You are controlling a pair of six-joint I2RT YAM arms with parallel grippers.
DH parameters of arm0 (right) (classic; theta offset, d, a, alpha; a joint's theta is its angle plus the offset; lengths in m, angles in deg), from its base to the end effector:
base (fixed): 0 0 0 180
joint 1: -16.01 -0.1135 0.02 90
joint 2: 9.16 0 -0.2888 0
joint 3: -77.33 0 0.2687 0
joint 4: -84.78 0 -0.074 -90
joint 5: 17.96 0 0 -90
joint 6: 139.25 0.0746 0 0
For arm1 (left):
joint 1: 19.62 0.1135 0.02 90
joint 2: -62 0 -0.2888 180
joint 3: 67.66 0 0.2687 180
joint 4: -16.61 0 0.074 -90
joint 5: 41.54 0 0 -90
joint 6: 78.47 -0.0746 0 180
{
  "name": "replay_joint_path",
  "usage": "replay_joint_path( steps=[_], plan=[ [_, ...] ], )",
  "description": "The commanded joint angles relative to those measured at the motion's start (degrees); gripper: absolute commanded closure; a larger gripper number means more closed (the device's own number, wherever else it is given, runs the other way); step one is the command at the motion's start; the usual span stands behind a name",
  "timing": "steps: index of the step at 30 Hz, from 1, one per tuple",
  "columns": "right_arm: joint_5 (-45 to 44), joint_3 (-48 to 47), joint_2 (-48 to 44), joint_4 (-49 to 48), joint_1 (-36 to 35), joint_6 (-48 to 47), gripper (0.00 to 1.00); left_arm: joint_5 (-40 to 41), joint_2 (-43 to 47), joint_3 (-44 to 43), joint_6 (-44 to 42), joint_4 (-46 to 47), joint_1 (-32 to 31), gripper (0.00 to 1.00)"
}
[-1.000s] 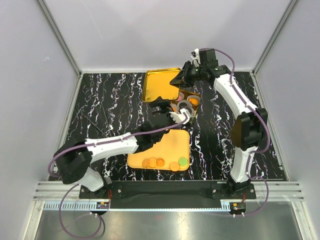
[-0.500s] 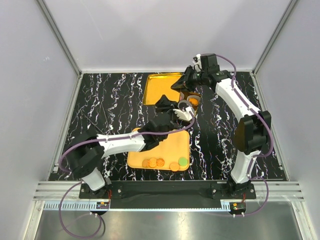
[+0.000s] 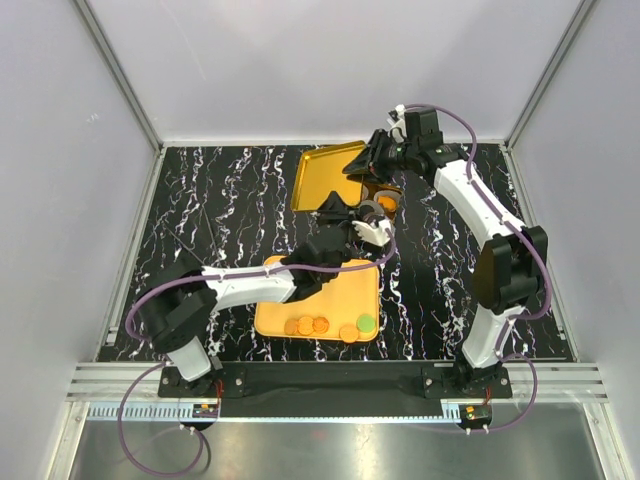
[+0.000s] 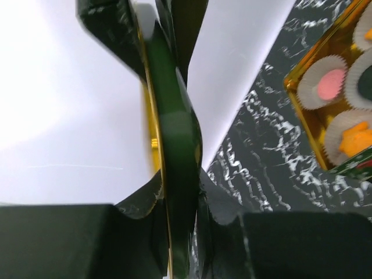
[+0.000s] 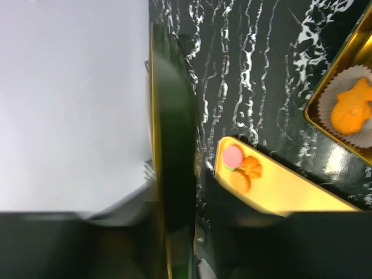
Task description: Pack the cookies
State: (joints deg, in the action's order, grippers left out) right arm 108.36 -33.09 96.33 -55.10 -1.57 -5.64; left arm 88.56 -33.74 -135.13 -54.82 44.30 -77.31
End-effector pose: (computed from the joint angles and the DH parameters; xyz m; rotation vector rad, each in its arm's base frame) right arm 0.4389 0.1854 0.3376 0.1377 2.3431 1.2639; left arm 0.2633 -0.3264 0.2723 1.0864 1.2000 0.6678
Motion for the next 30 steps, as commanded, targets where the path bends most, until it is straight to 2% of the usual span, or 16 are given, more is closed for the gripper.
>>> replay_joint_path(
  steps=[1, 4, 6, 7, 12, 16, 23, 25, 27, 30],
  plan=[
    [0.2, 0.1, -3.5, 1.2, -0.3, -2.3, 0.55, -3.0, 4.9, -6.1, 8.8, -2.9, 0.7, 1.00],
    [-4.7, -1.2, -4.8, 1.7, -0.3, -5.1, 0.32, -6.7, 6.6, -9.9, 17.1, -18.7, 0.7, 1.00],
    [-7.9, -0.7, -6.8, 0.1, -0.3, -6.3, 0.23, -8.8, 6.7, -13.4, 22.4, -25.0, 0.7, 1.00],
    [-9.3, -0.1, -7.6, -1.3, -0.3, -6.7, 0.15, -10.5, 6.6, -14.4, 23.9, -29.9, 0.7, 1.00],
    [-21.3, -0.3, -12.2, -1.6, 0.2, -8.5, 0.01, -17.9, 7.1, -20.7, 35.6, -40.4, 1.4, 1.00],
    [-27.7, 1.4, -16.5, -4.2, 1.0, -9.6, 0.00, -28.0, 6.6, -25.1, 43.3, -48.7, 4.2, 1.00],
    [-35.5, 3.3, -21.1, -3.8, 3.8, -12.8, 0.00, -48.3, 5.3, -34.4, 62.3, -55.4, 14.5, 1.00],
    [-34.9, 5.6, -21.8, -3.9, 5.1, -14.5, 0.00, -58.6, 4.1, -37.0, 66.2, -56.0, 18.9, 1.00],
    [-33.3, 7.2, -22.3, -3.8, 5.9, -15.3, 0.00, -65.0, 2.9, -37.8, 74.3, -54.7, 21.5, 1.00],
    [-29.8, 13.8, -23.8, -8.8, 6.9, -16.2, 0.00, -77.8, -0.4, -40.2, 83.6, -51.8, 25.7, 1.00]
  ],
)
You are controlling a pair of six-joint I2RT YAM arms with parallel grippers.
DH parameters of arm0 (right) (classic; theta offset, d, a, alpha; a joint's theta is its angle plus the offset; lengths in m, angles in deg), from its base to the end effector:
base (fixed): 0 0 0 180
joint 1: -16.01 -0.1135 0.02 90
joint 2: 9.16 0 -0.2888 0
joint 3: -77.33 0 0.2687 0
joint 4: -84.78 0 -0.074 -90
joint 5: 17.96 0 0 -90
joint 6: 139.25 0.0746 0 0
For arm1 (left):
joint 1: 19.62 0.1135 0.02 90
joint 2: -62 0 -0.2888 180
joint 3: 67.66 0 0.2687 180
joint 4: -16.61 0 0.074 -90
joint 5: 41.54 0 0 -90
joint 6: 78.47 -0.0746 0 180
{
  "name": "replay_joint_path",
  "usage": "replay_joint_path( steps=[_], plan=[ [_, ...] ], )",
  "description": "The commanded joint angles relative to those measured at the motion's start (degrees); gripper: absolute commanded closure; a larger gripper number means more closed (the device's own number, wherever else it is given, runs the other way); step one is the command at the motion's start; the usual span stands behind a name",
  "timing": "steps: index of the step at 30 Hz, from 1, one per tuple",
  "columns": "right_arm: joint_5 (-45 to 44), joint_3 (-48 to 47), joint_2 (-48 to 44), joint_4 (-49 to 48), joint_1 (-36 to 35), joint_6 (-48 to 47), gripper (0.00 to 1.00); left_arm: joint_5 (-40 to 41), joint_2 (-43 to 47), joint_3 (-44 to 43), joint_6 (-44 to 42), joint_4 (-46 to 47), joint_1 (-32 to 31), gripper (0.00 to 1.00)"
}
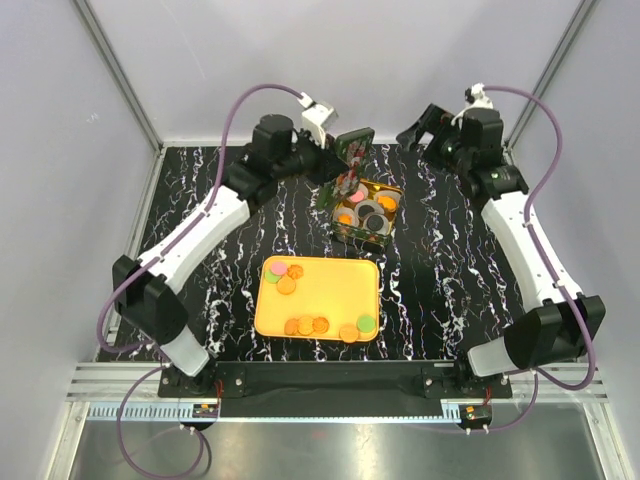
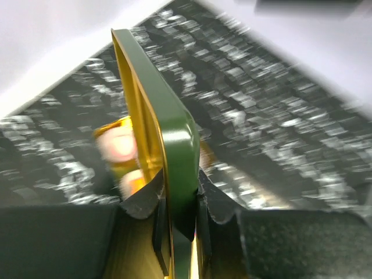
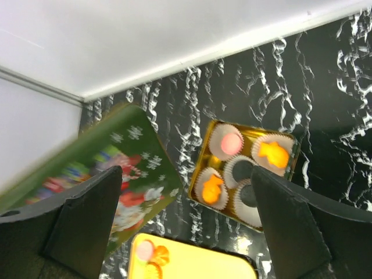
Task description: Pack the cookies
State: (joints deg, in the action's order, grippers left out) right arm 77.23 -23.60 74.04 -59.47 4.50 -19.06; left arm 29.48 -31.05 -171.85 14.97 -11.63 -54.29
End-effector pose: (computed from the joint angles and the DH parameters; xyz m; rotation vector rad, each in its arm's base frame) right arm 0.3737 0.0830 0.4362 0.2499 1.9098 0.5791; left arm 0.3457 -0.2686 0.4113 0.7412 1.7759 -0.7623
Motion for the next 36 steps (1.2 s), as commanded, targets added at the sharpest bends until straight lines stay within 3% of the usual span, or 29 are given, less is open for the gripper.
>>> replay_joint_path(
  steps=[1, 6, 12, 13, 16, 25, 36],
  plan=[
    [2.9, 8.4, -2.0, -6.4, 1.0, -2.7, 0.00, -20.8, -4.1, -4.0, 16.0, 5.9, 3.4, 1.00],
    [5.8, 15.9, -2.4, -11.7, 1.3, -1.2, 0.00, -28.5, -12.7, -8.6, 28.4, 8.0, 6.5, 1.00],
    [3.8, 22.8, -3.9, -14.4, 1.5, 0.4, 0.00, -44.5, -25.7, -7.9, 51.6, 31.0, 9.4, 1.00],
    [3.3, 24.2, -4.0, -14.8, 1.6, 0.5, 0.00, -45.8, -27.5, -7.8, 59.6, 40.5, 9.7, 1.00],
    [2.5, 26.7, -4.1, -16.2, 1.8, 0.6, 0.00, -47.1, -33.1, -9.7, 65.7, 47.7, 10.2, 1.00],
    [4.3, 28.6, 0.2, -21.4, 3.0, 0.5, 0.00, -50.2, -45.9, -23.6, 69.8, 44.2, 11.3, 0.96],
    [7.3, 27.8, 9.4, -30.1, 2.9, 3.0, 0.00, -52.2, -53.6, -30.4, 71.9, 42.2, 13.8, 0.93]
  ],
)
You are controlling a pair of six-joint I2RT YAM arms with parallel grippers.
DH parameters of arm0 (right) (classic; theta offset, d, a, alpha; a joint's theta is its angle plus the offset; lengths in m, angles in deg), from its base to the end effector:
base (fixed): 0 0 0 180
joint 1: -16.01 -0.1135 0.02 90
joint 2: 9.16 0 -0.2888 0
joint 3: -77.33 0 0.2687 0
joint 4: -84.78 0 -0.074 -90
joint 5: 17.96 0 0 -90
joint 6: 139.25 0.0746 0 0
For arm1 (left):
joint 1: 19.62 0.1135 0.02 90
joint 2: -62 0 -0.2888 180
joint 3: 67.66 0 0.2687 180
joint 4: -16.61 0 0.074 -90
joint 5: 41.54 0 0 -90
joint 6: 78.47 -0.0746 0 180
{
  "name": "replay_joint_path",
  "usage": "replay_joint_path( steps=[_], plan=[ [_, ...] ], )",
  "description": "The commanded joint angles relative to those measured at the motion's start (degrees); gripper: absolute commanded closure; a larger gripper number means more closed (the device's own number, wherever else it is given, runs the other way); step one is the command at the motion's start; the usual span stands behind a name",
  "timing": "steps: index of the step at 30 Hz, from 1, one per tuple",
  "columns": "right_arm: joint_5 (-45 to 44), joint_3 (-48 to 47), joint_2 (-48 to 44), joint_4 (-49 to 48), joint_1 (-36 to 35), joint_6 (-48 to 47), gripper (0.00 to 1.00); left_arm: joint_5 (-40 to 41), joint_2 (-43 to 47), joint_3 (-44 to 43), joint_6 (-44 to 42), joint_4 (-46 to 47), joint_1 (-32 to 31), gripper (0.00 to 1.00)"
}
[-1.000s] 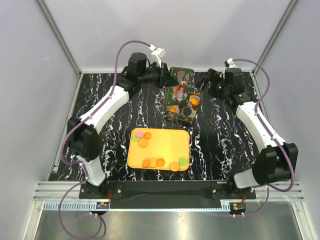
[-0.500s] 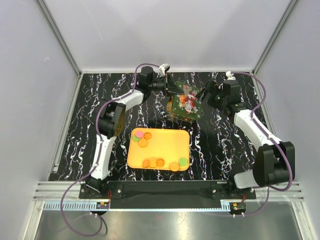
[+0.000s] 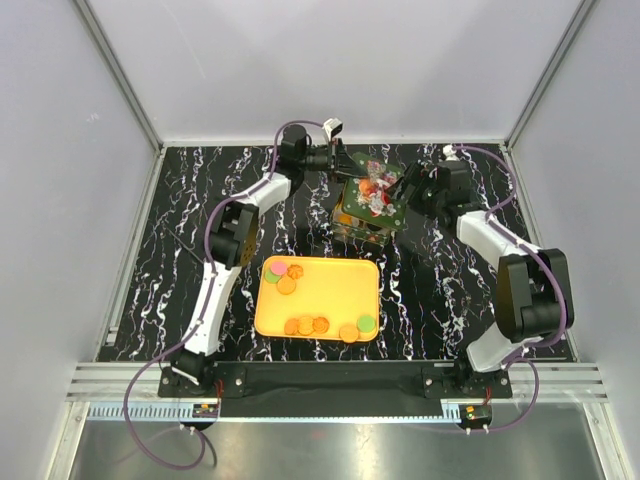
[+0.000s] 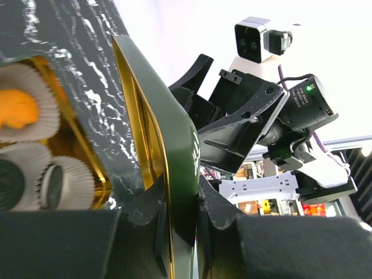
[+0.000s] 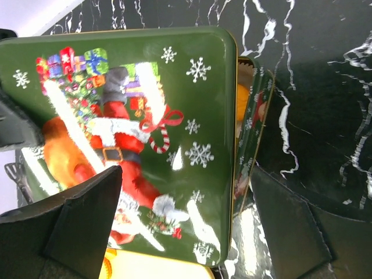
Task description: Pack the cookies
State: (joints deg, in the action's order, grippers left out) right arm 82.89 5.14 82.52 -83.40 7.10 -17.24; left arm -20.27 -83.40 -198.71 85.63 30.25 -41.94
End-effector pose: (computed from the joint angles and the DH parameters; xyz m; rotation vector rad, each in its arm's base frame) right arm 0.4005 0.0770 0.2360 0.3205 2.1461 0.6186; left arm 0.5463 -0.2994 0.2096 0.2991 2.0895 -2.0853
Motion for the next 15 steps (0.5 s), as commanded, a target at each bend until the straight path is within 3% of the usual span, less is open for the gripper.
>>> replay_joint_path(
  steps=[1, 9, 15],
  plan=[
    [2.4, -0.9, 1.5, -7.0, 0.3, 1.6, 0.00, -2.5, -1.5, -3.8, 0.9, 0.3, 1.7, 0.93],
    [3.6, -1.6, 6.5, -10.7, 0.4, 3.8, 0.00, -3.1, -4.9, -5.4, 1.3, 0.2, 2.1, 0.91],
    [-0.2, -0.9, 7.4, -11.6, 0.3, 5.6, 0.00, -3.4, -5.9, -5.8, 2.6, 2.2, 2.2, 0.91]
  ],
)
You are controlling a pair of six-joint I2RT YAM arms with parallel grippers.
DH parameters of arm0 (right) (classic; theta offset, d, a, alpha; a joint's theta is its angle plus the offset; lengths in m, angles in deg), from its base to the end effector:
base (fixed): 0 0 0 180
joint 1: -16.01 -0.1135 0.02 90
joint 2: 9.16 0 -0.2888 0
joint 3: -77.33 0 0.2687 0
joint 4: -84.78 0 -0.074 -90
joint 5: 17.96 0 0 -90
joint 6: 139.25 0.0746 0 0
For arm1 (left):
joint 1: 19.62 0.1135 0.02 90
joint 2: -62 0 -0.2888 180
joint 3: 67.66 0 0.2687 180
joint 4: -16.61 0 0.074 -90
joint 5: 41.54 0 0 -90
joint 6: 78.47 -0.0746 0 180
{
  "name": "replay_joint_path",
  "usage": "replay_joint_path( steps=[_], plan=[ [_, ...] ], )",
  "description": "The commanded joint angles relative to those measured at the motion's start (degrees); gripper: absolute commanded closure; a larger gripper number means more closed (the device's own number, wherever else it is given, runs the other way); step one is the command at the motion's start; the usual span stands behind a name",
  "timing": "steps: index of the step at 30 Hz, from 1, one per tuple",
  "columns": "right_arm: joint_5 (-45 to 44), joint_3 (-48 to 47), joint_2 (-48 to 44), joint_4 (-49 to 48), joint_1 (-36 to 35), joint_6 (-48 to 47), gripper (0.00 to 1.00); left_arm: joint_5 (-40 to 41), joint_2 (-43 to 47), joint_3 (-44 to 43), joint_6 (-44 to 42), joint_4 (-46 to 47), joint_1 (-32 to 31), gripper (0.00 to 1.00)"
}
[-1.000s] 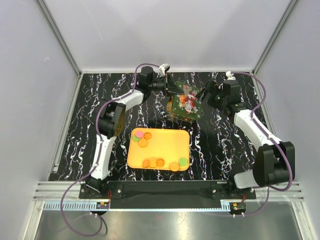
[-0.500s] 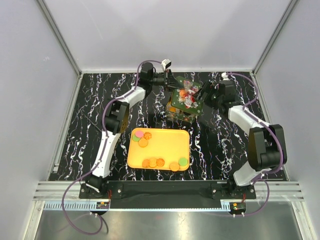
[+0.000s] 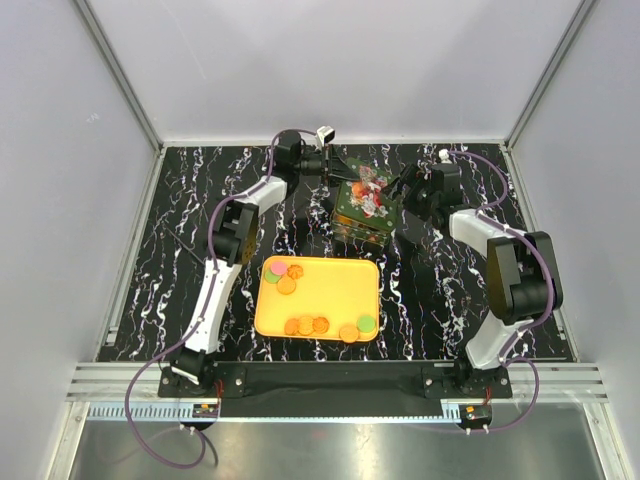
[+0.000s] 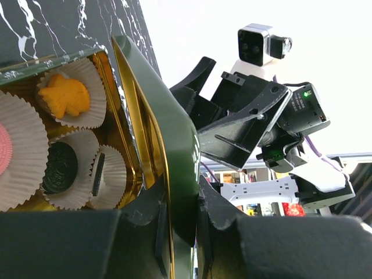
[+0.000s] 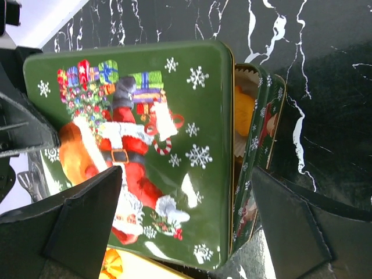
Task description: Pack the cookies
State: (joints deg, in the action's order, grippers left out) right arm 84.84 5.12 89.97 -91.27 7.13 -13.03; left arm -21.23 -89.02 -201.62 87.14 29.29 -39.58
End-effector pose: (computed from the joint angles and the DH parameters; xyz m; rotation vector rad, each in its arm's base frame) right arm 0.4236 0.0829 0.2017 0.3788 2.1420 0.6971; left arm 0.5674 -0.2805 0.1670 0.1882 2.1548 -2.0974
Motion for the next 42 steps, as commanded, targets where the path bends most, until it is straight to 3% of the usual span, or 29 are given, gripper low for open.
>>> replay_joint_path(
  steps=[1, 7, 18, 26, 31, 42],
  plan=[
    [-3.2, -1.0, 0.0, -3.8, 0.3, 1.7, 0.00, -2.4, -0.3, -2.9, 1.1, 3.1, -0.1, 0.91],
    [-6.1, -2.7, 1.6, -3.1, 0.6, 3.0, 0.00, -2.5, -0.8, -2.3, 2.3, 4.4, -0.1, 0.91],
    [-3.4, -6.8, 7.8, -5.5, 4.0, 10.6, 0.00, -3.2, 0.8, 1.3, 6.9, 11.9, 0.6, 0.93],
    [-7.8, -9.8, 7.2, 2.4, 4.6, 10.3, 0.01, -0.7, 3.7, 5.1, 5.5, 11.0, 2.4, 0.96],
    [-8.6, -8.2, 6.8, 4.4, 4.6, 8.9, 0.15, 0.6, 7.1, 8.5, 5.4, 11.5, 5.0, 0.96],
    [-3.5, -12.0, 10.7, 7.1, 4.6, 3.6, 0.35, -0.1, 10.1, 9.7, 8.2, 16.2, 6.2, 0.96]
  ],
)
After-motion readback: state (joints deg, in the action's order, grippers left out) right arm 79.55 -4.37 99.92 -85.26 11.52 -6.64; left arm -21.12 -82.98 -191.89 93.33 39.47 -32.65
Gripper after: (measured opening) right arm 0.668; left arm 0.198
